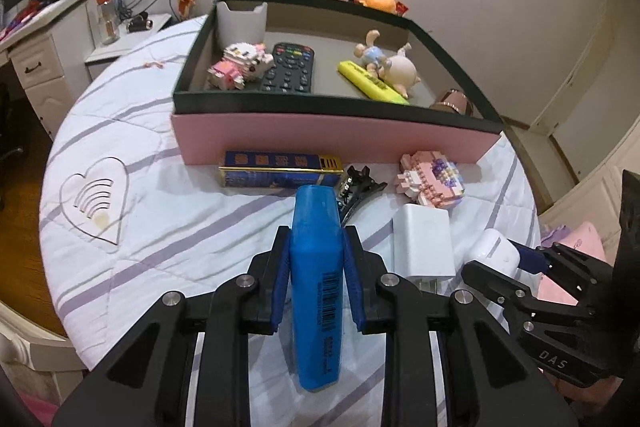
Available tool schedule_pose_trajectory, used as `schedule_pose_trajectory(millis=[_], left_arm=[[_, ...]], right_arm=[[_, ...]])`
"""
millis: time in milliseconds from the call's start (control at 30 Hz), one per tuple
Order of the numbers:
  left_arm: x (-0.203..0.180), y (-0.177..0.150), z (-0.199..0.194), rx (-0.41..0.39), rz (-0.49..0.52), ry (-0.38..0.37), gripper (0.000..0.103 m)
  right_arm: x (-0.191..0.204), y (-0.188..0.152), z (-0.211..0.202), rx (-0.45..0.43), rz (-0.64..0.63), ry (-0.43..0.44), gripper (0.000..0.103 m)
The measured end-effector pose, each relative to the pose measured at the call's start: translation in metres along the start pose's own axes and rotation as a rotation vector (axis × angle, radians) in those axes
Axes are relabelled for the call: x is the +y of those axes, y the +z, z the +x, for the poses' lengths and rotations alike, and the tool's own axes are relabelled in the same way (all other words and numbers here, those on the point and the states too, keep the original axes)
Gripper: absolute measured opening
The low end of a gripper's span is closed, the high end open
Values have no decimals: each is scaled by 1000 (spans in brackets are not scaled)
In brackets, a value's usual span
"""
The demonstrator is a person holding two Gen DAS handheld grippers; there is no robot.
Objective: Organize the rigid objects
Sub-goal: 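Grasp and lift the blue highlighter with the left tool while the right tool holds the earbud case, then carry the highlighter and earbud case into the box tray and open both tools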
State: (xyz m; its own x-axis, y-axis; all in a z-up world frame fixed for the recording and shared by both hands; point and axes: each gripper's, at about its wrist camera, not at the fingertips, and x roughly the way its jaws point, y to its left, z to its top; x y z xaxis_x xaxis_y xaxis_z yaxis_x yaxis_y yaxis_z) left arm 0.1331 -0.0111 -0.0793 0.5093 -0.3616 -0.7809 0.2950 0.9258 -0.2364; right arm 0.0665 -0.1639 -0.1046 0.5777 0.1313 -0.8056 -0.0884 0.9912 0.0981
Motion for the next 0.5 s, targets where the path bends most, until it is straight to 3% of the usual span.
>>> schedule_pose_trajectory(millis=[500], left_arm=[[-7,18,-39,-114,19,0,25]], right_arm=[[2,16,-22,-64,5,13,46]])
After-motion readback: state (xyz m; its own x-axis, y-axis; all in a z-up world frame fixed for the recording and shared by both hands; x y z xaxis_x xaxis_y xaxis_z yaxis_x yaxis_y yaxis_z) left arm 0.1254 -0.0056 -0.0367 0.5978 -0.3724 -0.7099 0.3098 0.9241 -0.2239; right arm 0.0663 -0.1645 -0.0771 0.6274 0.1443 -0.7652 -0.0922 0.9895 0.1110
